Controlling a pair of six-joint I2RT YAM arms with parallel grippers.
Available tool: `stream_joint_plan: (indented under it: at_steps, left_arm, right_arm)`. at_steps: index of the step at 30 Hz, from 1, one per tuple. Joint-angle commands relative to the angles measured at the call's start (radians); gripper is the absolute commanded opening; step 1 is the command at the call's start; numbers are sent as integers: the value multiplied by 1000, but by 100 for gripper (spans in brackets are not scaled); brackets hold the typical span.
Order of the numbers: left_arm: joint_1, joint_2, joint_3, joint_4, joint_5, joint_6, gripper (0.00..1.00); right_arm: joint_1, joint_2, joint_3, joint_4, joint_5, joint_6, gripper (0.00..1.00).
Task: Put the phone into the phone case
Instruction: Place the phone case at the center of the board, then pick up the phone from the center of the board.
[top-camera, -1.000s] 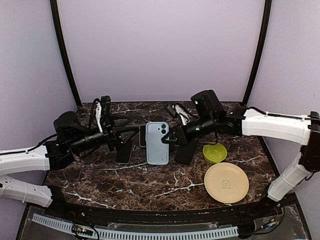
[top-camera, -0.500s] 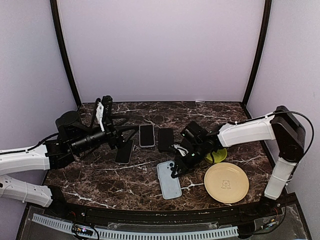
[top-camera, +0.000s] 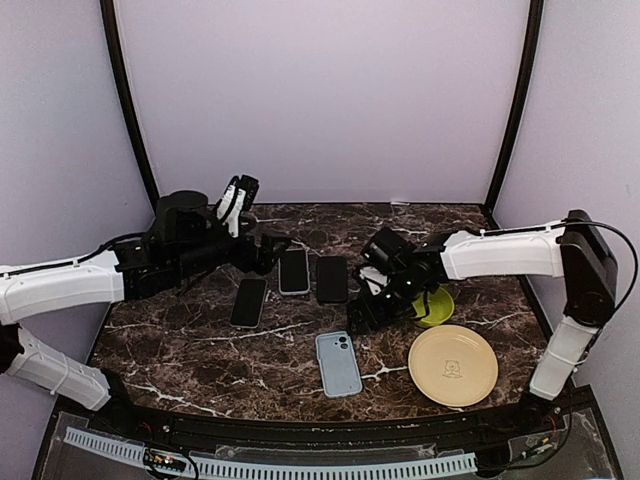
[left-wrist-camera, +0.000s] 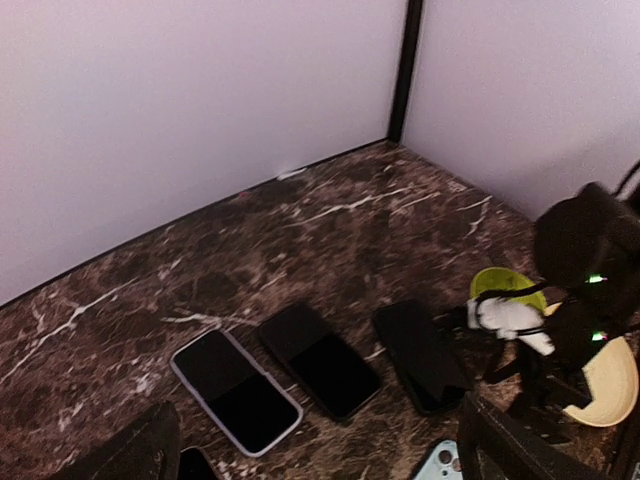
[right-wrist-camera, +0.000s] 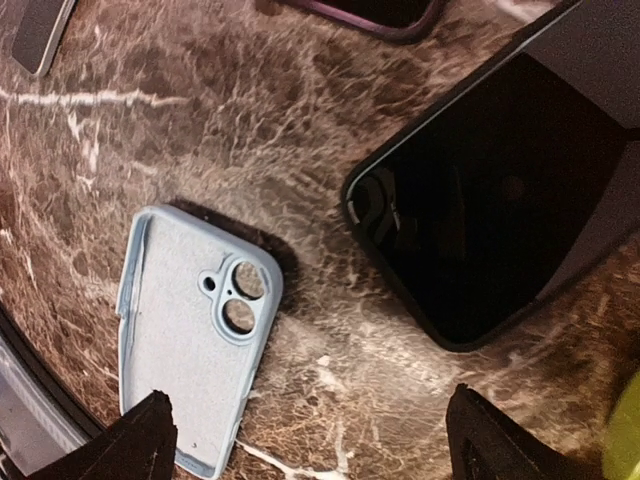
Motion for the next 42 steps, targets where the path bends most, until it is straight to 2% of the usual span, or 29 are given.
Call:
stream_joint_plan:
  at_steps: [1,4,10,17,27,35,42]
  left_arm:
    - [65,116,166,-393,-220,-53,99]
    - [85,181,206,-479,-238,-98,99]
    - [121,305,197,-559,-192,-284,99]
    - [131,514,232,-599,-182,-326,99]
    - [138,582,190,-552,-139,-358,99]
    - [162,616,168,-542,-114,-387,94]
    - [178,626,154,-539,-52,-412,83]
  right_arm:
    - [19,-73,79,-87,284,22,98]
    - [39,-86,96,-108,393,29,99]
    - [61,-66,95,-88,420,14,99]
    - [93,-30,98,-112,457,4,99]
    - [112,-11,105,-106,468,-17,99]
    - [121,-6,118,-115,479,-34,99]
    - [126,-1,132,-122,489,-43,99]
